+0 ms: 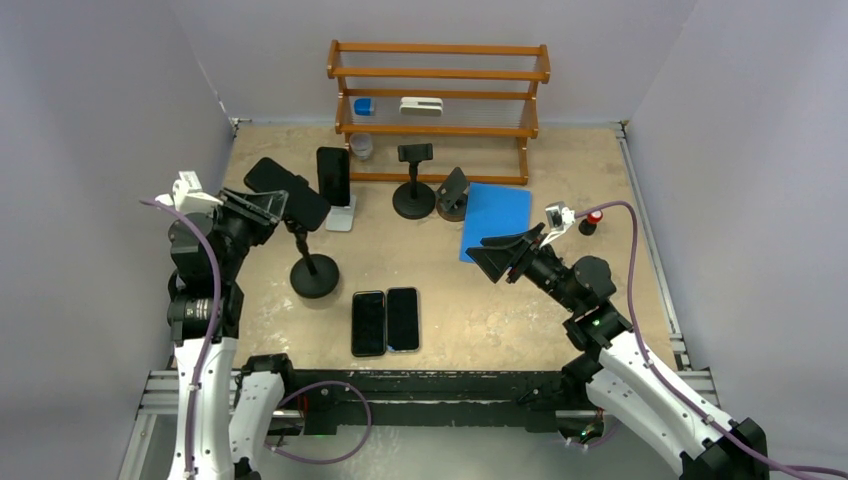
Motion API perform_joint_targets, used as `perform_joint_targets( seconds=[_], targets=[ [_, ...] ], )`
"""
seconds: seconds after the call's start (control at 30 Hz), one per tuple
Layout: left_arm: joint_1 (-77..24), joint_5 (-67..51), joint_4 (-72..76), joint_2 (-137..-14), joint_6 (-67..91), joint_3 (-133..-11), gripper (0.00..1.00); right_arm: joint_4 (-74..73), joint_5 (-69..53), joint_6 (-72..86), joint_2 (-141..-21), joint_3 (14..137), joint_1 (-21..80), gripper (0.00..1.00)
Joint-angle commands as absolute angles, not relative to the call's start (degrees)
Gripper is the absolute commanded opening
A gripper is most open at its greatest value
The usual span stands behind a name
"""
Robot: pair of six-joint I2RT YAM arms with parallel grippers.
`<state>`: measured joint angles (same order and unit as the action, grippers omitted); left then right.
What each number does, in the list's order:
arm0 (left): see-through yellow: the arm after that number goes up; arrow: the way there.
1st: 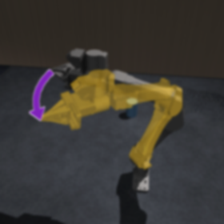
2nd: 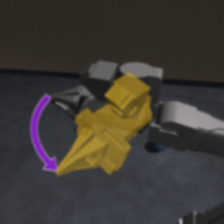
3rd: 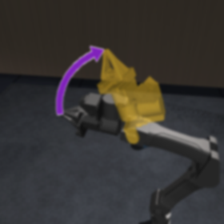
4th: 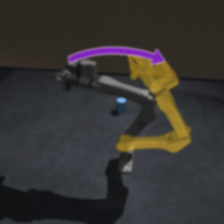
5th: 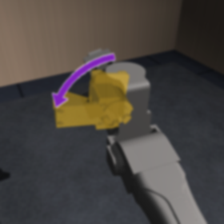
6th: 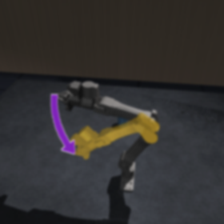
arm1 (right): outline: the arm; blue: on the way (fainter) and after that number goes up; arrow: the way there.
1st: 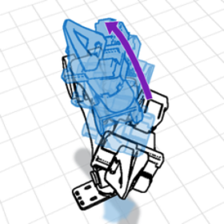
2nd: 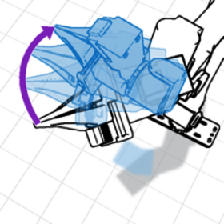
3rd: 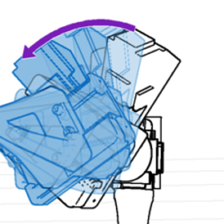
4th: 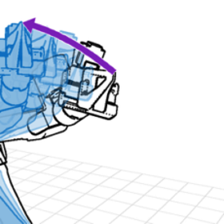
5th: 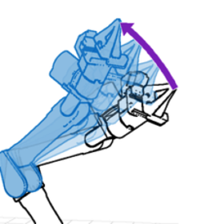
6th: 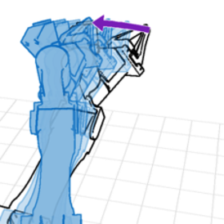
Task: Remove the phone from the phone stand
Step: Pick up the phone stand with the phone at the center of the board, then place the phone stand with the phone at the center of the board.
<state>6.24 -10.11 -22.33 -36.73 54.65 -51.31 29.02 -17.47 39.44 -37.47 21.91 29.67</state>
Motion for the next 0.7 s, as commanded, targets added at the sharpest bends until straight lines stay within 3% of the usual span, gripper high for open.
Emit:
perform_joint_targets(
  seconds=[0.0,0.67],
  targets=[
    [5.96,-13.83,-9.12,-36.53,58.32,-57.39,0.0,31.63,-17.21,39.94,-36.75,23.94,29.71,0.65],
    [5.28,-32.0,7.12,-47.04,69.17,-57.88,0.0,30.61,-14.86,40.9,-35.95,26.76,29.71,0.66]
  ],
)
